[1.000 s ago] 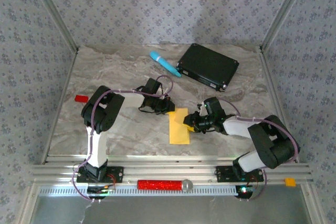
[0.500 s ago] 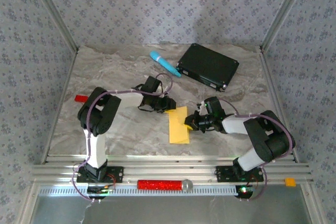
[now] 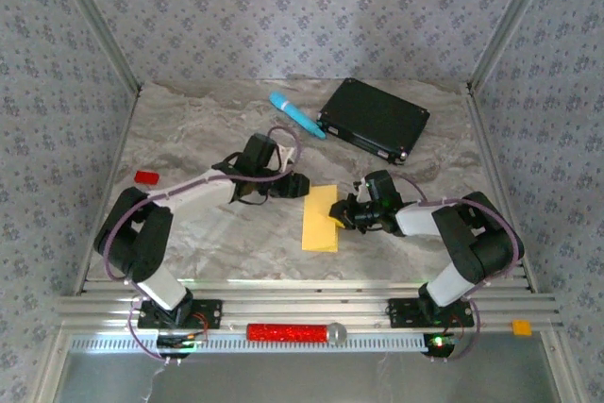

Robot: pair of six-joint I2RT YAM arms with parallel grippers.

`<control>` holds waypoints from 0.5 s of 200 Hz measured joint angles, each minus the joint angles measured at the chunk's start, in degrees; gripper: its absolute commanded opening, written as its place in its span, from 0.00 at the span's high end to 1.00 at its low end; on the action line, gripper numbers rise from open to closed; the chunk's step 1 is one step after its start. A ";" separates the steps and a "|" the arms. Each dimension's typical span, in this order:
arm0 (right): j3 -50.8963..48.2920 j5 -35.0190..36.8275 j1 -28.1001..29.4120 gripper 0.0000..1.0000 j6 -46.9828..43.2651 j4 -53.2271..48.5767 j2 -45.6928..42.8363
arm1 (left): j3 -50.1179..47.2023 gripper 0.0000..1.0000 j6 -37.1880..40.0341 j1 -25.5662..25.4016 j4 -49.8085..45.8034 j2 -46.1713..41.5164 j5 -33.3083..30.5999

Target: Fold a paper plane with a square sheet of paper (pick it up from the middle)

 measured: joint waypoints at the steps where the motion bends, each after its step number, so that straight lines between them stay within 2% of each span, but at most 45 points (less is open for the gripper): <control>1: 0.00 0.00 0.00 0.85 0.00 0.02 0.00 | -0.07 0.61 0.15 -0.15 -0.07 -0.02 -0.09; 58: -0.02 -0.68 -0.87 0.88 -0.02 0.04 0.00 | -2.08 0.52 9.03 -14.71 -2.91 -2.89 -11.19; 100: -0.02 -1.07 -0.87 0.92 0.00 0.04 0.00 | -2.05 0.40 14.80 -25.16 -4.48 -2.86 -21.92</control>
